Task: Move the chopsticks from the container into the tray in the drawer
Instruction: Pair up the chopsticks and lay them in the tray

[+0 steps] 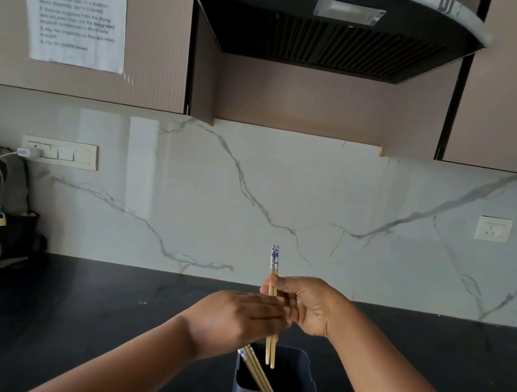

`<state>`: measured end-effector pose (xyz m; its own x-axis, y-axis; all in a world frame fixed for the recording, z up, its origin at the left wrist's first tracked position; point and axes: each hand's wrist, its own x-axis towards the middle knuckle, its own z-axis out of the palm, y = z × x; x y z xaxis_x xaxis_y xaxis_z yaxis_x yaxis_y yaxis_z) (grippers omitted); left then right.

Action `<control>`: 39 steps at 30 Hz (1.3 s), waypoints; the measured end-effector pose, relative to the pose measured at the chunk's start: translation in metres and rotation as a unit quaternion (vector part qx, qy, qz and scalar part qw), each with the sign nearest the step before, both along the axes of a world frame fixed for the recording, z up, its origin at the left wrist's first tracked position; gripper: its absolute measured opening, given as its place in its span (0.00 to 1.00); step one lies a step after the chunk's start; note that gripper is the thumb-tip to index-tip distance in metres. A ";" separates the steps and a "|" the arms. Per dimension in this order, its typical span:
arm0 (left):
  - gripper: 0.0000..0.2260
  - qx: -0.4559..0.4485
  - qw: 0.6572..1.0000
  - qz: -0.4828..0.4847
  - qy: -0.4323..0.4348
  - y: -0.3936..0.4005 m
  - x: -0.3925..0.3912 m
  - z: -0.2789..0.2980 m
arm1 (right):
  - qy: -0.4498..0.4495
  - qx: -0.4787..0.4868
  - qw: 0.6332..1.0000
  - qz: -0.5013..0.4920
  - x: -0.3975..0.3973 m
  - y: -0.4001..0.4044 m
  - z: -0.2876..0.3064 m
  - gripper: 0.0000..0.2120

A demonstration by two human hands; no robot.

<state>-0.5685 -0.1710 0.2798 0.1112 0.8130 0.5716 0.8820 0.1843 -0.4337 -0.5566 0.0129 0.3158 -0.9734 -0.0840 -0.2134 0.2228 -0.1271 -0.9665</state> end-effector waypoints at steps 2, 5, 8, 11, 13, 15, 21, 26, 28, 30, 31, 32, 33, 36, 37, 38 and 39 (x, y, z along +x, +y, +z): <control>0.12 0.004 1.000 0.000 -0.007 0.001 0.000 0.001 | 0.000 0.000 1.000 -0.004 -0.001 0.001 -0.002 0.16; 0.11 0.065 0.994 0.010 -0.081 0.002 0.001 0.006 | 0.049 0.085 0.994 -0.047 -0.004 0.002 -0.004 0.16; 0.08 0.190 0.927 0.069 -0.315 0.008 0.003 0.023 | 0.221 0.325 0.914 -0.106 -0.005 0.006 -0.004 0.13; 0.05 0.278 0.796 0.094 -0.529 0.015 -0.003 0.048 | 0.280 0.332 0.900 -0.023 0.001 0.003 -0.001 0.13; 0.06 0.317 0.738 0.090 -0.588 0.018 -0.008 0.063 | 0.265 0.307 0.914 0.012 0.005 -0.001 0.001 0.12; 0.07 0.315 0.703 0.078 -0.633 0.019 -0.013 0.074 | 0.275 0.292 0.916 -0.005 0.005 -0.001 0.002 0.09; 0.05 0.254 0.640 0.082 -0.721 0.025 -0.018 0.097 | 0.259 0.242 0.935 -0.022 0.007 0.001 0.006 0.06; 0.17 0.234 0.649 0.091 -0.719 0.023 -0.029 0.092 | 0.246 0.258 0.934 -0.026 0.012 0.004 0.008 0.06; 0.27 0.252 0.707 0.131 -0.648 0.022 -0.033 0.078 | 0.240 0.277 0.930 -0.027 0.014 0.004 0.005 0.04; 0.33 0.295 0.721 0.132 -0.613 0.015 -0.038 0.059 | 0.236 0.305 0.922 -0.021 0.018 0.003 -0.004 0.02; 0.33 0.321 0.713 0.125 -0.611 0.010 -0.042 0.048 | 0.234 0.323 0.917 -0.015 0.021 0.003 -0.010 0.01; 0.33 0.342 0.705 0.129 -0.607 0.004 -0.046 0.035 | 0.234 0.342 0.910 -0.006 0.024 0.003 -0.018 0.01; 0.35 0.354 0.703 0.147 -0.598 -0.004 -0.051 0.022 | 0.234 0.361 0.903 0.006 0.028 0.003 -0.027 0.01; 0.36 0.329 0.726 0.231 -0.558 -0.024 -0.062 -0.023 | 0.203 0.410 0.887 0.068 0.040 0.000 -0.064 0.03; 0.35 0.312 0.738 0.260 -0.539 -0.029 -0.066 -0.040 | 0.189 0.424 0.881 0.091 0.045 -0.001 -0.078 0.04; 0.33 0.291 0.751 0.287 -0.519 -0.034 -0.069 -0.058 | 0.178 0.439 0.874 0.111 0.049 -0.003 -0.093 0.06; 0.31 0.263 0.764 0.314 -0.498 -0.037 -0.073 -0.077 | 0.169 0.456 0.864 0.129 0.053 -0.005 -0.107 0.07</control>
<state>-0.6414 -0.2084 0.2027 -0.9098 0.1554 0.3849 0.3924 0.6242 0.6756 -0.5041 0.0083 0.2084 -0.9668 -0.2551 -0.0125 -0.1849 0.7330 -0.6546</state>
